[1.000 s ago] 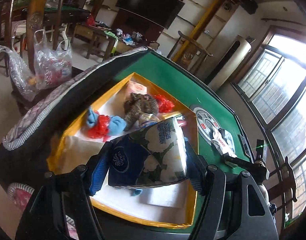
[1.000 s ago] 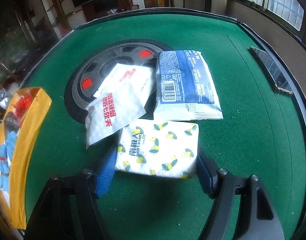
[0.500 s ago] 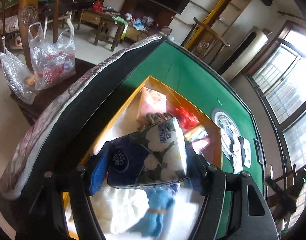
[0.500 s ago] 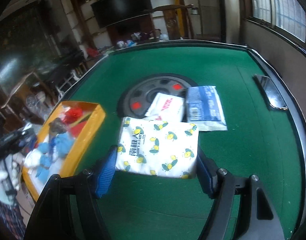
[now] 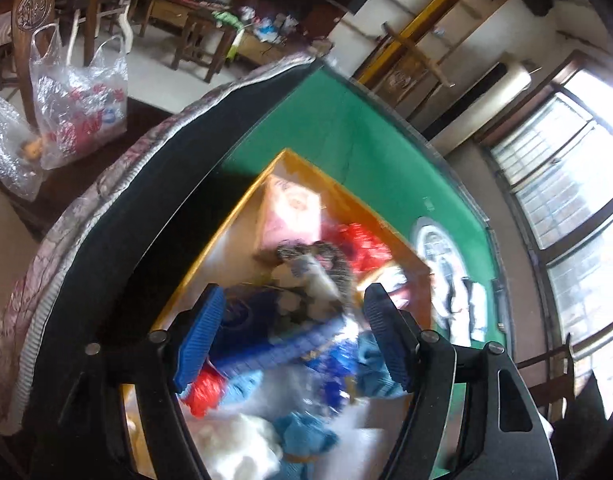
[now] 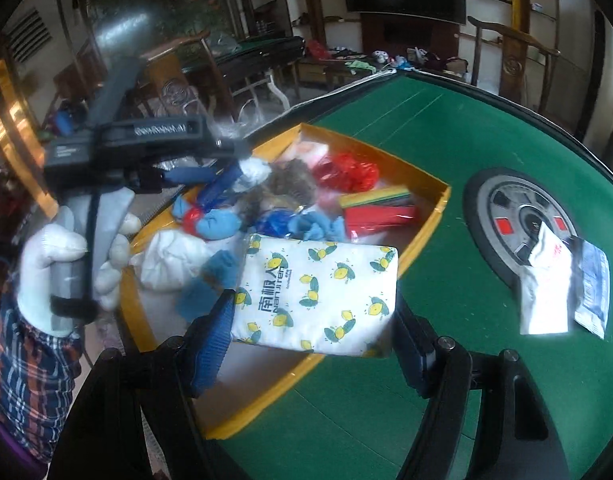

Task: Organize soft objects
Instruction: 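Release the packets into the box with the left tool while the right tool carries the lemon-print packet, then lower the lemon-print packet into the box and open the right tool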

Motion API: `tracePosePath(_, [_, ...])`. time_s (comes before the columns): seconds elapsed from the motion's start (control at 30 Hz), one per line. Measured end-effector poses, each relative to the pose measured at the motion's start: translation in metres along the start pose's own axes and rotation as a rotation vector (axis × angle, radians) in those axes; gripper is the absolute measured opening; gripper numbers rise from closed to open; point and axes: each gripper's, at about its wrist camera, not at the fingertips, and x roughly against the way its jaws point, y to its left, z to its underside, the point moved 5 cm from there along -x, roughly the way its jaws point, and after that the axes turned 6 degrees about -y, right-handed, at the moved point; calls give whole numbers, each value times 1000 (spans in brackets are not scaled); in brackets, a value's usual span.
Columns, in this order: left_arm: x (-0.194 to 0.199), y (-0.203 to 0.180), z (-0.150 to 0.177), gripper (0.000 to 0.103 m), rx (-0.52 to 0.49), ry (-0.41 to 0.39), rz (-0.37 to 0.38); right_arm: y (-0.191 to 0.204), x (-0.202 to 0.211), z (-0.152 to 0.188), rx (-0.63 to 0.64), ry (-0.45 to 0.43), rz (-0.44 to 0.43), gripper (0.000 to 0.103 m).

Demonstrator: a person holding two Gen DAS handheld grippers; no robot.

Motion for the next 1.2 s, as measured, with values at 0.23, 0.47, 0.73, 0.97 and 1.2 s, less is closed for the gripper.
tracePosePath(0.23, [90,-15,12,80,-73,-215,25,32,-60,-3,-28,148,-144,69])
tracePosePath(0.47, [150,6,24,81,-127,-416,-123,16,-105,-2,21,214,44,72])
tracePosePath(0.73, [180,6,38,85,-231,-655,-367,17,-75,-3,-9,156,-10,75])
tracePosePath(0.97, [207,0,54,94,-198,-793,-496,-6,-9,1,-54,-85,31,75])
tracePosePath(1.2, [198,-15,80,103,-135,-809,-402,-17,15,31,-84,-166,134,76])
